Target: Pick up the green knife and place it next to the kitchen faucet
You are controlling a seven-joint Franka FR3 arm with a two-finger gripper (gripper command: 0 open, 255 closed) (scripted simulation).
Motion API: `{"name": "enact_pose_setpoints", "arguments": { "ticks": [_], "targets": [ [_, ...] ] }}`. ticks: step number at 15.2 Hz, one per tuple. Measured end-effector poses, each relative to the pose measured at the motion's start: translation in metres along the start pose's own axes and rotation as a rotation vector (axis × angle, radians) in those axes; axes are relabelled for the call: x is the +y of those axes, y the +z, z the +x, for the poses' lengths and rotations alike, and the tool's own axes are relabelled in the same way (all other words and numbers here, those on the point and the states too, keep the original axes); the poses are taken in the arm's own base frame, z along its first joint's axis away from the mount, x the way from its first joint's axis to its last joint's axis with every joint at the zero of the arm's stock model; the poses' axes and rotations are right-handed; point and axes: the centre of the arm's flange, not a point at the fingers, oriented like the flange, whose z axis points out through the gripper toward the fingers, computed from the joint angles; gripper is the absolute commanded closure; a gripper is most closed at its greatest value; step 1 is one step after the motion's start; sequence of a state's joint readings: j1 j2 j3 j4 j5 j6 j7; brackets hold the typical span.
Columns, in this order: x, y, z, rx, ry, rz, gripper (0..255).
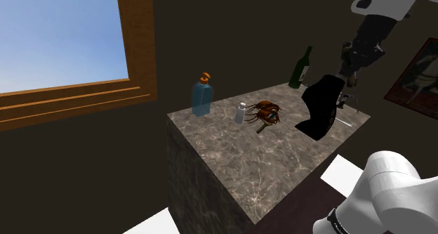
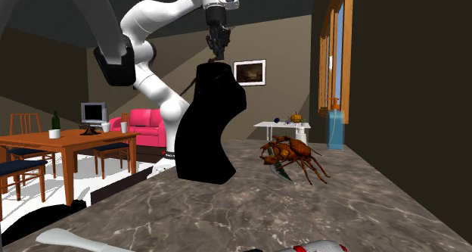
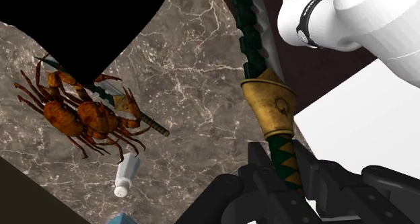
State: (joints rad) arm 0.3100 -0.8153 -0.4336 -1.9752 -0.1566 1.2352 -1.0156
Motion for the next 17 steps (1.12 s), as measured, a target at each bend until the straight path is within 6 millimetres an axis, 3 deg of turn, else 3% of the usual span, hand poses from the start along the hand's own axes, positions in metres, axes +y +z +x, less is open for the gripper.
{"name": "enact_pose_setpoints", "arguments": {
  "ticks": [17],
  "targets": [
    [0.103, -0.04, -0.195, 0.0, 0.0, 0.0, 255]
  ]
}}
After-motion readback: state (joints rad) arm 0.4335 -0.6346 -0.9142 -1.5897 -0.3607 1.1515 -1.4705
